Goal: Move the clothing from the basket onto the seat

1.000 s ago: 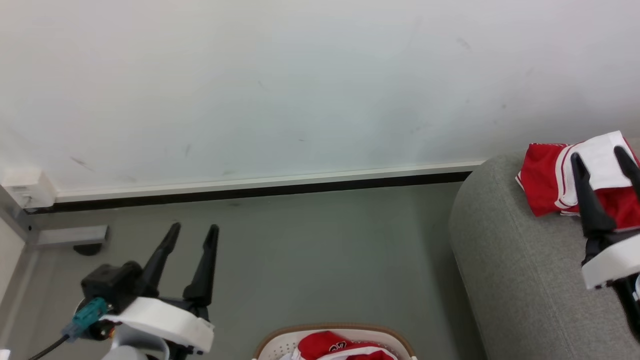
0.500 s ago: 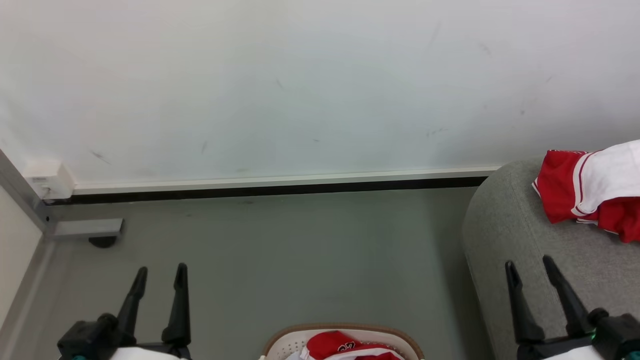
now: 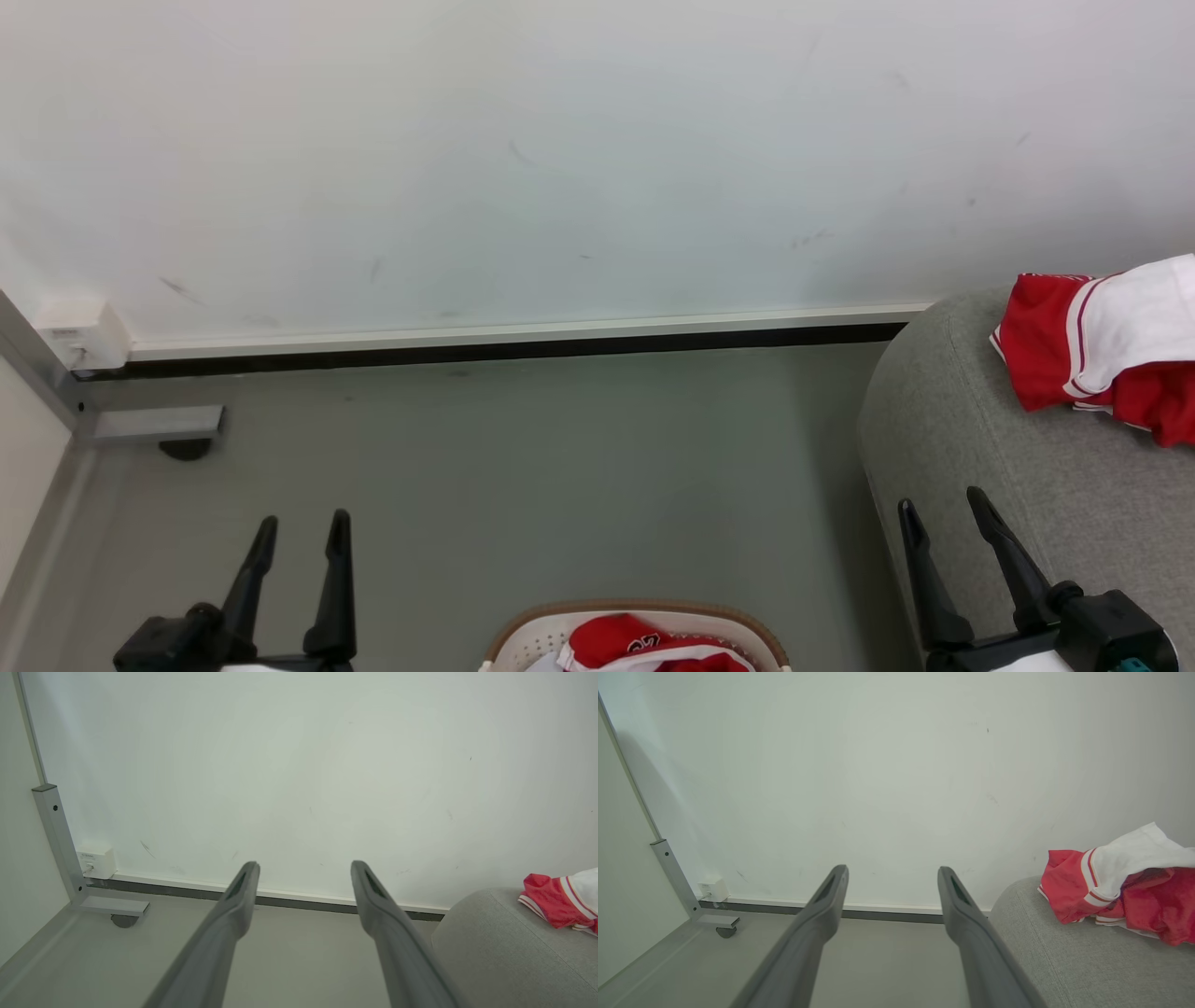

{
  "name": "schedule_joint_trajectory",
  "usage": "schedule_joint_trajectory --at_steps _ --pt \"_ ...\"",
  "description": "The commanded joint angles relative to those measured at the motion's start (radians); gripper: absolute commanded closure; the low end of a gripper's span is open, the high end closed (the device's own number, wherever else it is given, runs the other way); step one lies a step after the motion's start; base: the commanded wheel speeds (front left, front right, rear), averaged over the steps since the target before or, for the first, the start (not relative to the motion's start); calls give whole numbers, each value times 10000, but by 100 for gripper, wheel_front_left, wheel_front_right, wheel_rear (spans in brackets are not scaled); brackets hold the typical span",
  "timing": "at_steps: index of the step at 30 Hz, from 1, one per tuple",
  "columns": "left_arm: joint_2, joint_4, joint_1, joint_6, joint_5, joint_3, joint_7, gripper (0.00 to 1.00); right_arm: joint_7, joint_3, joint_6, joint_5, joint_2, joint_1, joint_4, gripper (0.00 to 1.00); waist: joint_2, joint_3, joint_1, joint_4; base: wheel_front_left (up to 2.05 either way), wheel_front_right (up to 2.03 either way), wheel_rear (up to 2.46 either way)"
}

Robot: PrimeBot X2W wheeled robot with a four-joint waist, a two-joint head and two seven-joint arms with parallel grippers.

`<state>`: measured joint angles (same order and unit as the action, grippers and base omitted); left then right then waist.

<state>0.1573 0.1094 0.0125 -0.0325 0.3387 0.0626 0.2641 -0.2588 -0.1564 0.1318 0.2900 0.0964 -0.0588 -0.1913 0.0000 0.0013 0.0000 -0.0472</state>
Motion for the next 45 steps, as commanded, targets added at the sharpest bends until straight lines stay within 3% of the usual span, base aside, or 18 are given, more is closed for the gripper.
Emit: schedule_joint_trajectory --at_steps 1,11,26,39,45 --pt "-92 52 -69 -120 -151 -138 4 0 -51 0 -22 -103 -8 -82 -35 0 0 11 0 -3 0 0 0" --pt "-518 276 -115 -567 -657 -599 4 0 -59 -28 -22 -95 -147 -118 40 0 0 44 0 -98 0 0 0" --pt "-745 403 -362 -860 -1105 -643 4 0 -60 102 -22 -80 -107 -440 210 0 0 392 0 -524 0 0 0" --pt "-457 1114 -1848 -984 -1200 918 3 0 -59 403 -22 -318 -200 -1617 787 0 0 2132 0 -1183 0 0 0" --pt "22 1709 -2719 -971 -1136 2377 3 0 -59 674 -22 -459 -295 -2169 1121 0 0 3111 0 -1476 0 0 0"
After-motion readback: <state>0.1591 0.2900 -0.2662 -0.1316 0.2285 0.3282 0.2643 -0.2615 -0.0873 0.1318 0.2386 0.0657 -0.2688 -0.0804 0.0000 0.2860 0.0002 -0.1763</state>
